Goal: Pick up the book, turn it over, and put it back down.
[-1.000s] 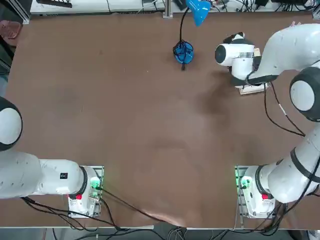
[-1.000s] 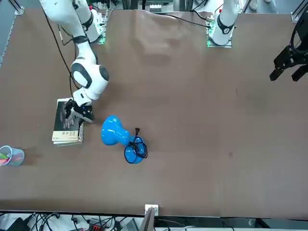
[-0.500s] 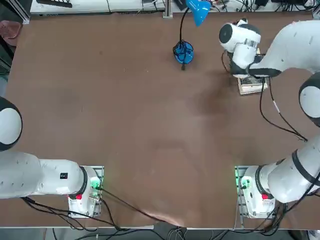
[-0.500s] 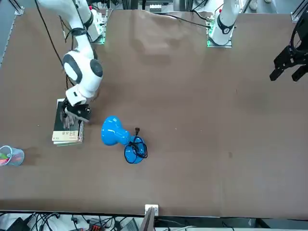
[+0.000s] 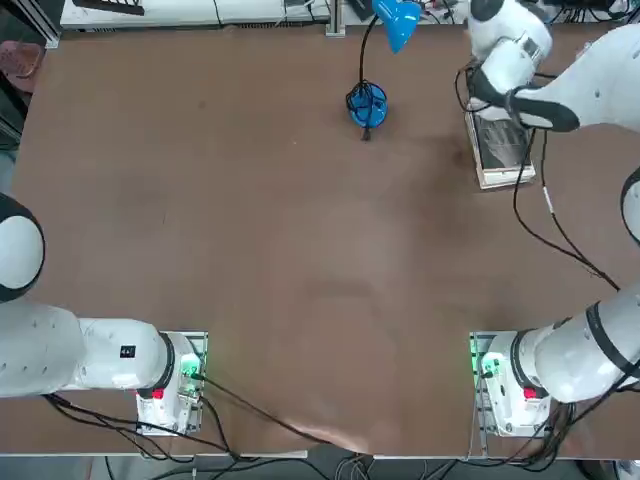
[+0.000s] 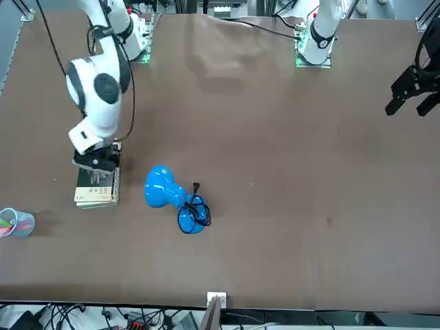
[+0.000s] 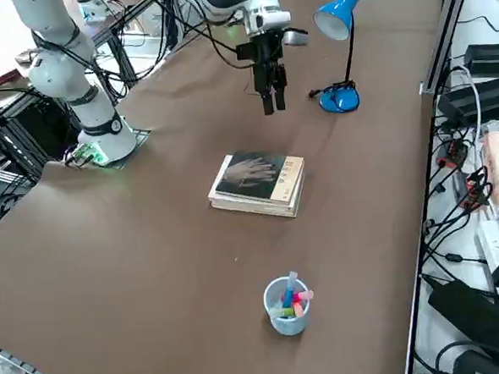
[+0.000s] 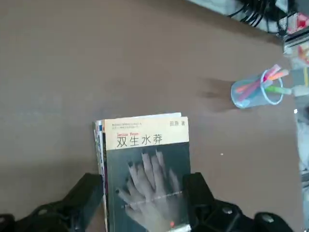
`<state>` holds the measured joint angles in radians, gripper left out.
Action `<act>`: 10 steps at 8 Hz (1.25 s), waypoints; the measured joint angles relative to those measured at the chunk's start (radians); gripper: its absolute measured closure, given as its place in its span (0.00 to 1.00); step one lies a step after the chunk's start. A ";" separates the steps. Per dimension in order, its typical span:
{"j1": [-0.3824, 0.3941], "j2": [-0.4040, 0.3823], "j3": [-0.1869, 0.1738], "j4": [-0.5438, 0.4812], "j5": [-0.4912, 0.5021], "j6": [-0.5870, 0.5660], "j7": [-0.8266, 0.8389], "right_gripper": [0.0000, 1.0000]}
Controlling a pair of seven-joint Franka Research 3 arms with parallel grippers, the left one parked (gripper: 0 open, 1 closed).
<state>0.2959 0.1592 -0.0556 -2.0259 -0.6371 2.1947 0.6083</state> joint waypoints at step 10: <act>-0.177 -0.125 -0.007 0.444 0.605 -0.559 -0.653 0.00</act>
<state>0.1186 0.0346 -0.0624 -1.5823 -0.0316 1.6356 -0.0445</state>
